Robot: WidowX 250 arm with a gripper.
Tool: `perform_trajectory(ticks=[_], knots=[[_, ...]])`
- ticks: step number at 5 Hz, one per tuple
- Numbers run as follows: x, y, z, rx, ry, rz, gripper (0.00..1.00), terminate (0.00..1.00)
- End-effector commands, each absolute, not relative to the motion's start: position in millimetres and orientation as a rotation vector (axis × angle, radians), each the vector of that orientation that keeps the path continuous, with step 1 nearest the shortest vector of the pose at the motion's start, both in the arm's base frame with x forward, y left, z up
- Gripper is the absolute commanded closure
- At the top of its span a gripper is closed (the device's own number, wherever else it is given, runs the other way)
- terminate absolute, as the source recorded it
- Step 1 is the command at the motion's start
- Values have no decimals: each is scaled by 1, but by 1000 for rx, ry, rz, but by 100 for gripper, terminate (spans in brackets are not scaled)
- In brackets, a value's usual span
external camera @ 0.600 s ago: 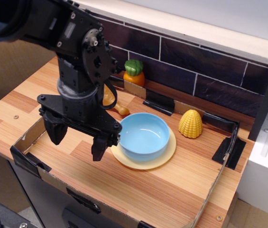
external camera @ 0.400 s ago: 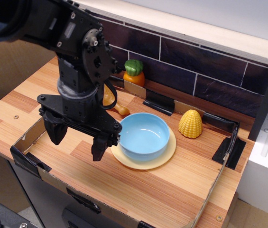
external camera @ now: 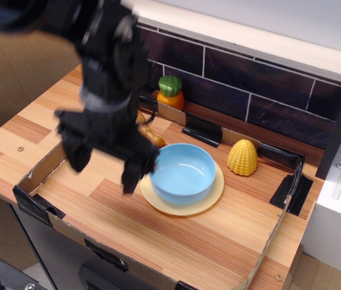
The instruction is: Take bowl off plate
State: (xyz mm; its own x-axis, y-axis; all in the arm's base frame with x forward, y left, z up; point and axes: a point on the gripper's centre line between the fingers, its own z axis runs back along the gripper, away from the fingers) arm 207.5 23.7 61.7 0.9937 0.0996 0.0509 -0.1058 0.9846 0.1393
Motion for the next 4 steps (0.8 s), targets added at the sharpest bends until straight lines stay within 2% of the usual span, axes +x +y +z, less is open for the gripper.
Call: perform_trajectory(ticks=[1, 3, 4], knots=[[255, 16, 70, 121, -156, -32, 0, 0], [278, -4, 43, 153, -144, -303, 0, 0], [290, -11, 37, 128, -139, -389, 0, 0]])
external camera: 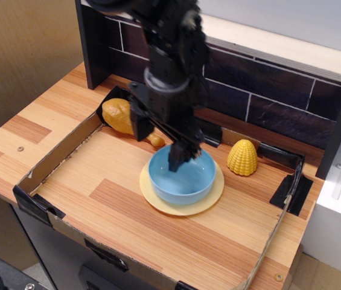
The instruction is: Take bowl off plate
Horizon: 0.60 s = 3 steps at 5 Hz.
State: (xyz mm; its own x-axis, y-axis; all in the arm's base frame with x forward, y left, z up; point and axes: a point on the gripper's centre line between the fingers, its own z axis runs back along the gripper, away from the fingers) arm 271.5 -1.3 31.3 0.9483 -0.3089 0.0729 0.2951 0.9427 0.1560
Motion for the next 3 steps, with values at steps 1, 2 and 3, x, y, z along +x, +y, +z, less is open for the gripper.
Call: perform_trajectory(ticks=[1, 2, 3], knots=[[296, -17, 34, 132, -149, -421, 0, 0], [298, -16, 28, 119, -144, -420, 0, 0], [299, -14, 29, 84, -118, -416, 100, 0]])
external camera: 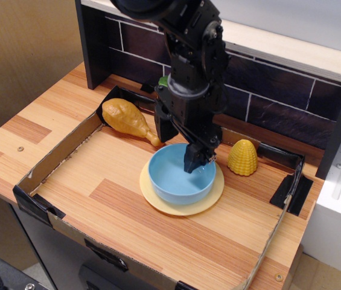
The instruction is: Take bowl off plate
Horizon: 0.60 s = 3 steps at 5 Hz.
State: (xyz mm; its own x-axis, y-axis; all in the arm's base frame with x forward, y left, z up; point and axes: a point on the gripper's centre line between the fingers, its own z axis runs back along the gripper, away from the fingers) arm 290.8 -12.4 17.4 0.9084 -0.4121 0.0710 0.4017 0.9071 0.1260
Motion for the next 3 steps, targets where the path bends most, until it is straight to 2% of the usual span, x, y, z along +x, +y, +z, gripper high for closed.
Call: perform_trajectory(ticks=[1, 3], knots=[[298, -13, 31, 85, -144, -409, 100, 0], [290, -13, 48, 57, -181, -389, 100, 0]])
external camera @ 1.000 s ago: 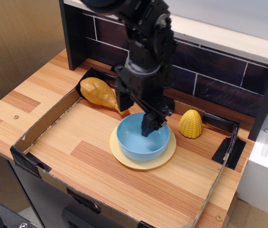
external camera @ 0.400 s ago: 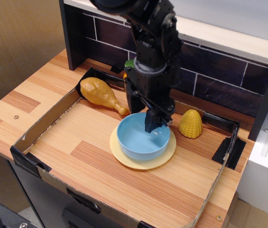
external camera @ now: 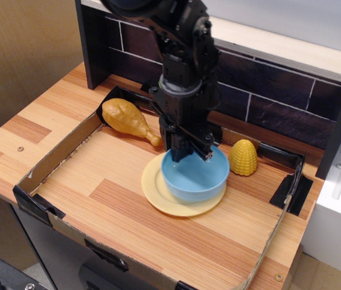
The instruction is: Take bowl off plate
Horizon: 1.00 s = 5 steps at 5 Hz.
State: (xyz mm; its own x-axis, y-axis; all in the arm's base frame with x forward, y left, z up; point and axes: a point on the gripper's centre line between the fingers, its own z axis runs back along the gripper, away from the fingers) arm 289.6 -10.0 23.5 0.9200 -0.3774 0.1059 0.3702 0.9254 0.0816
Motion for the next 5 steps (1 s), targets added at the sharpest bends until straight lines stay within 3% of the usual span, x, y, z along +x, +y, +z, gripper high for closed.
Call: perform_trajectory(ticks=[1, 2, 5], knots=[[276, -16, 65, 17, -186, -407, 100, 0], [258, -24, 68, -7, -152, -460, 100, 0], [212, -52, 37, 35, -87, -597, 100, 0]])
